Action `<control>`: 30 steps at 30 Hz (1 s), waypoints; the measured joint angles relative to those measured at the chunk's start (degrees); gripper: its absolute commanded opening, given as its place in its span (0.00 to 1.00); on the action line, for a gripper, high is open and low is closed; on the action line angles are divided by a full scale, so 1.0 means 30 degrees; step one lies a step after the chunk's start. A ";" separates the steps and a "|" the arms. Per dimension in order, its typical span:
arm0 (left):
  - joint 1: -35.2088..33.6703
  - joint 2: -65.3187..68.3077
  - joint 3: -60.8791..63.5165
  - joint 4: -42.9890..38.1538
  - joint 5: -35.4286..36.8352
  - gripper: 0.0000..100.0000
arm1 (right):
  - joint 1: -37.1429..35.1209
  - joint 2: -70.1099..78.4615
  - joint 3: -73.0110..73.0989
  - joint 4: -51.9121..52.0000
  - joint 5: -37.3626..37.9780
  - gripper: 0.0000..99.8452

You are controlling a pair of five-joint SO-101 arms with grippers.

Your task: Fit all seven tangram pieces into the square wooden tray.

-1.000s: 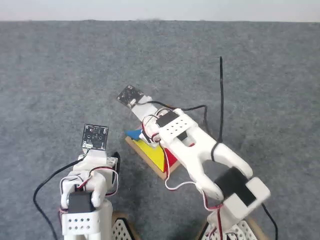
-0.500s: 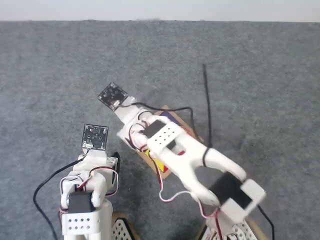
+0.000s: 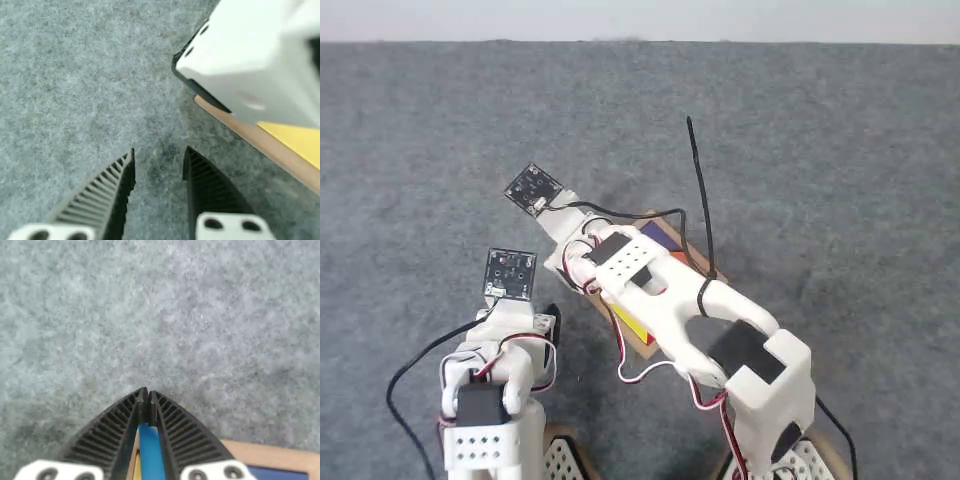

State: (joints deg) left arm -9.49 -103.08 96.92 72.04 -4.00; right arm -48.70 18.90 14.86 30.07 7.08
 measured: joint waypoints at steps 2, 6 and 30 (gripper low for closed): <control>0.0000 0.0000 0.0000 0.0000 0.0000 0.15 | 0.0000 0.0000 0.0000 0.0557 0.0000 0.01; 0.0000 0.0000 0.0000 0.0000 0.0000 0.15 | 0.0000 0.0000 0.0000 0.1377 0.0000 0.01; 0.0000 0.0000 0.0000 0.0000 0.0000 0.15 | 0.1055 -0.0029 -0.0293 0.3223 -0.0029 0.01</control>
State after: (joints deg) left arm -9.49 -103.08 96.92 72.04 -4.00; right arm -45.54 18.81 13.98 39.74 6.99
